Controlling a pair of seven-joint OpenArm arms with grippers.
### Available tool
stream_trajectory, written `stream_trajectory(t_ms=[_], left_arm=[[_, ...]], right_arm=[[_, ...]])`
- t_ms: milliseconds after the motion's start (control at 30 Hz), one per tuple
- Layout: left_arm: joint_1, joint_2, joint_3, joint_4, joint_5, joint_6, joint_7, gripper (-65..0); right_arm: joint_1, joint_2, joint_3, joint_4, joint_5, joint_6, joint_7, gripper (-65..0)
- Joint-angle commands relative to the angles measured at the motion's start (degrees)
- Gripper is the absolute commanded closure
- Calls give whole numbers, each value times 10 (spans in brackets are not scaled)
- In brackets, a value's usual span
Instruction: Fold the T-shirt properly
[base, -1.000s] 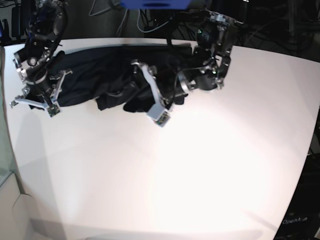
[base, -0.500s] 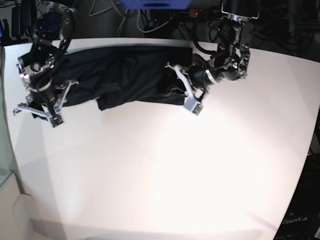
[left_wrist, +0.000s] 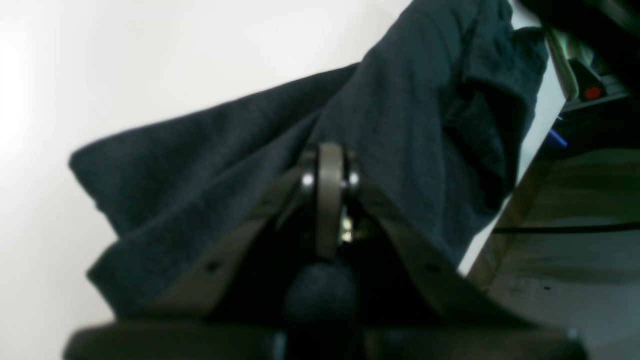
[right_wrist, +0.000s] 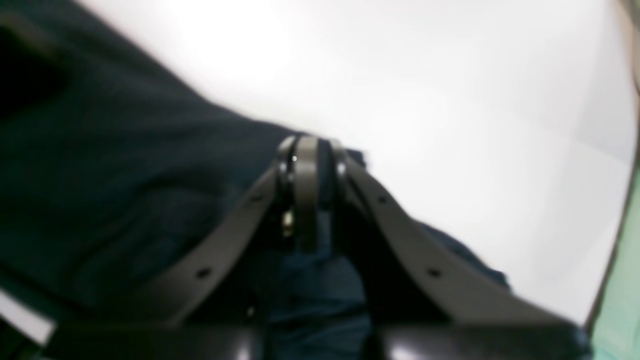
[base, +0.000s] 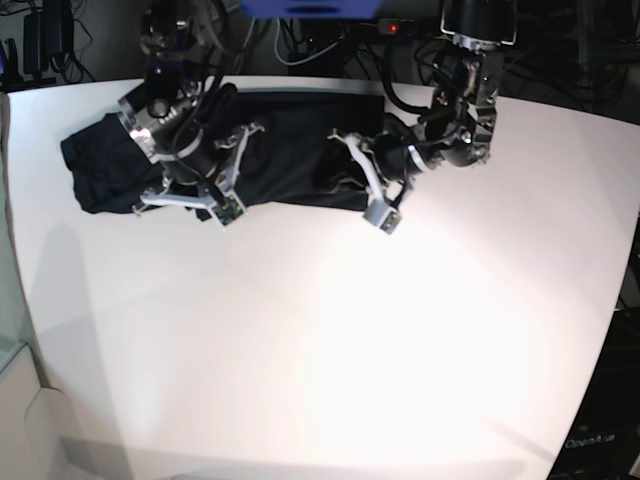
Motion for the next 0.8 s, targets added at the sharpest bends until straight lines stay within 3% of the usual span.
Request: stream_trajectory(t_ms=[0, 400, 767], left_arm=[[-11, 0, 0, 5, -10, -5, -10, 0], [-14, -1, -1, 4, -10, -5, -11, 0], [-21, -8, -1, 4, 19, -5, -11, 0]], right_arm=[[-2, -3, -10, 11, 6, -3, 12, -19], [-80, 11, 0, -4, 7, -3, 17, -19], [-92, 50, 137, 1, 6, -3, 29, -19]])
